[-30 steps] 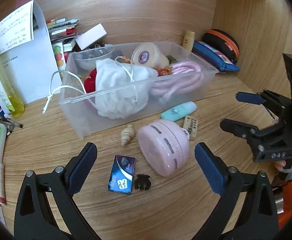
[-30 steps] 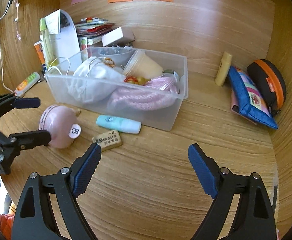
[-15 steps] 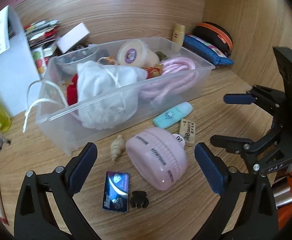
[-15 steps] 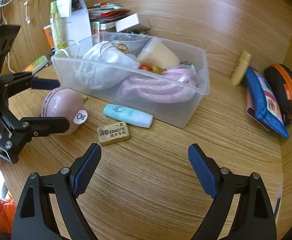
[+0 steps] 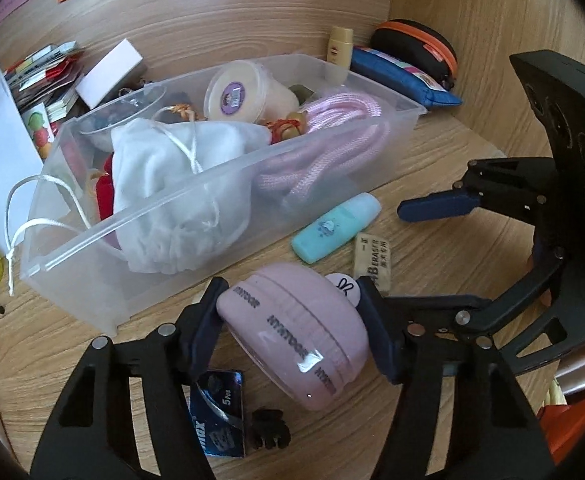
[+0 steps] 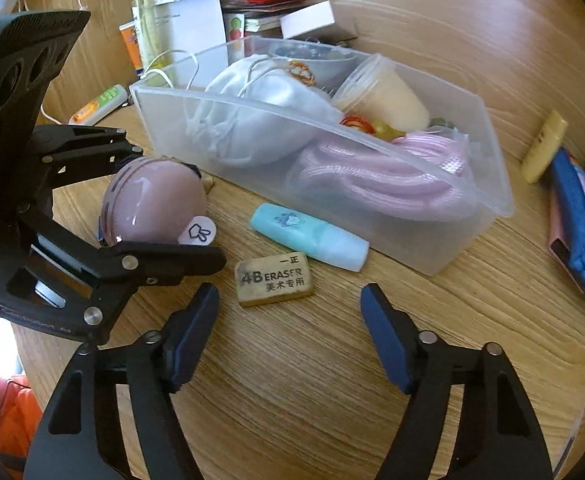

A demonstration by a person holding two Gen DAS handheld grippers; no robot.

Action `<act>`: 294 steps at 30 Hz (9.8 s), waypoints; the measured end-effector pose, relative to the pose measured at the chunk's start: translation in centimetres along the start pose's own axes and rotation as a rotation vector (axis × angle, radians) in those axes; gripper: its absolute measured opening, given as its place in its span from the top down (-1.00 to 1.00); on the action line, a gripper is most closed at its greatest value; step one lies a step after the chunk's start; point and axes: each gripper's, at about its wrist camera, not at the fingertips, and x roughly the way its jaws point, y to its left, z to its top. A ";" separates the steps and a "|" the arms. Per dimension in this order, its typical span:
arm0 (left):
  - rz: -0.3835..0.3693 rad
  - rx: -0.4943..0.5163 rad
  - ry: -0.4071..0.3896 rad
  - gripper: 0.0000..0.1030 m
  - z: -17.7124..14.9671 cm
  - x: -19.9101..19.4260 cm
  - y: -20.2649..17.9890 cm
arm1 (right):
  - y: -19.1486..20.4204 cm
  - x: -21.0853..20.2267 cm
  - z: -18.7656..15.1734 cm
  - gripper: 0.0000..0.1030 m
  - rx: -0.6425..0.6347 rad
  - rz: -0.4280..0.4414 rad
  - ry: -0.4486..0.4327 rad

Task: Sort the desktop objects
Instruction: 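Grasp the pink round container with the left gripper while the right gripper grasps the beige eraser, then carry the pink container and beige eraser into the clear box, then open both grippers and withdraw from the box, then grasp the blue Max staple box with the left gripper while the right gripper grasps the black hair clip, then carry the staple box and black clip into the clear box, then open both grippers and withdraw from the box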

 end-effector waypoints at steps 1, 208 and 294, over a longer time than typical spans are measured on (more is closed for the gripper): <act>0.000 -0.004 -0.002 -0.23 0.0 0.0 0.1 | 0.0 0.1 0.0 -0.28 -0.002 -0.001 -0.001; 0.181 -0.129 0.050 0.49 -4.8 -2.9 1.6 | 2.7 -1.6 -0.6 0.66 -0.013 0.104 -0.101; 0.232 -0.169 -0.348 -0.81 5.8 -7.1 2.6 | -4.0 -2.2 6.2 -0.47 0.116 -0.168 -0.255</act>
